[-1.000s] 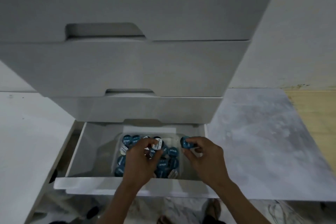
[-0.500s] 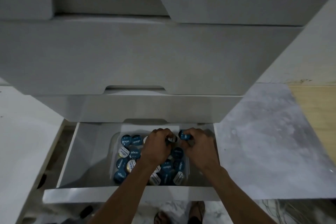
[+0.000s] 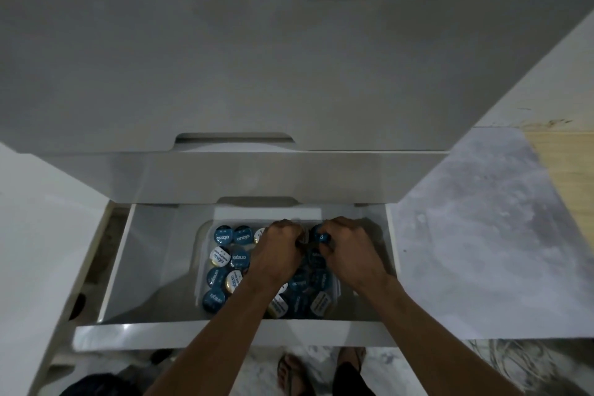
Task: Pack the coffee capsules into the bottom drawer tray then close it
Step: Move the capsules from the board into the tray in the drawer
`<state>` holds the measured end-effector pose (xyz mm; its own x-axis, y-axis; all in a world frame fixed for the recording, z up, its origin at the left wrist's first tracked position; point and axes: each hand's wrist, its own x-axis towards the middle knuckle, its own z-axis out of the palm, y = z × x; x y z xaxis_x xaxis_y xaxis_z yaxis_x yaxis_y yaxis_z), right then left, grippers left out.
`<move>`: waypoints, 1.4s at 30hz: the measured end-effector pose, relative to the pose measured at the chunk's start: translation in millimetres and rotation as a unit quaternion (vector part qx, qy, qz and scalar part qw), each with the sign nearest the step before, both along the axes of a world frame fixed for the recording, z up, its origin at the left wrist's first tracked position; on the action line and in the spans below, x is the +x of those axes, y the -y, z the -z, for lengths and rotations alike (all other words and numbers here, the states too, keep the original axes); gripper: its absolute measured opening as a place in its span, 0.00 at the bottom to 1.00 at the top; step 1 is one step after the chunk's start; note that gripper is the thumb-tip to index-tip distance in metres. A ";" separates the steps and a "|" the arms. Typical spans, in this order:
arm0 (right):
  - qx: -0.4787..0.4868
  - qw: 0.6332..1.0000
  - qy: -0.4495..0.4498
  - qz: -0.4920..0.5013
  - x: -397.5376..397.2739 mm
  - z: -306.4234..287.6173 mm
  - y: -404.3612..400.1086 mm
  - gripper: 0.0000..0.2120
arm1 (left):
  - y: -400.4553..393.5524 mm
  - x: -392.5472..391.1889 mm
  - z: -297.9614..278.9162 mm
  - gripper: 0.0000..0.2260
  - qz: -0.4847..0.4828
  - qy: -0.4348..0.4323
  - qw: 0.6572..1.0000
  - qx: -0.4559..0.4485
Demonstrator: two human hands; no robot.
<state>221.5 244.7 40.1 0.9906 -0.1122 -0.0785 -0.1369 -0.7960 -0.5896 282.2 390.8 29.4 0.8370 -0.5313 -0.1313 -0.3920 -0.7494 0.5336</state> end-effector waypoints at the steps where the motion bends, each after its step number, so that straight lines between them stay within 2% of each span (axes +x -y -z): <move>1: -0.008 1.000 -0.006 -0.010 1.0 1.3 0.0 0.10 | -0.5 0.2 0.4 0.04 -0.004 -0.004 1.000 0.002; 8: -0.048 0.997 -0.023 -0.051 6.6 10.0 0.6 0.14 | 0.1 0.8 2.7 0.07 -0.001 0.001 1.000 0.019; 18: -0.138 0.987 0.013 -0.081 5.7 14.5 6.1 0.08 | -3.8 0.6 5.9 0.07 -0.004 0.028 0.998 0.047; 23: -0.167 0.981 0.009 -0.094 3.9 16.7 5.4 0.09 | -3.5 1.3 6.2 0.09 0.003 0.030 0.998 0.061; 29: -0.180 0.979 -0.014 -0.093 1.8 19.0 3.0 0.10 | -5.1 1.1 6.8 0.09 0.005 0.028 0.997 0.068; 42: -0.174 0.982 0.005 -0.077 1.3 15.9 -1.2 0.11 | -10.5 1.1 2.9 0.07 -0.005 0.033 0.997 0.074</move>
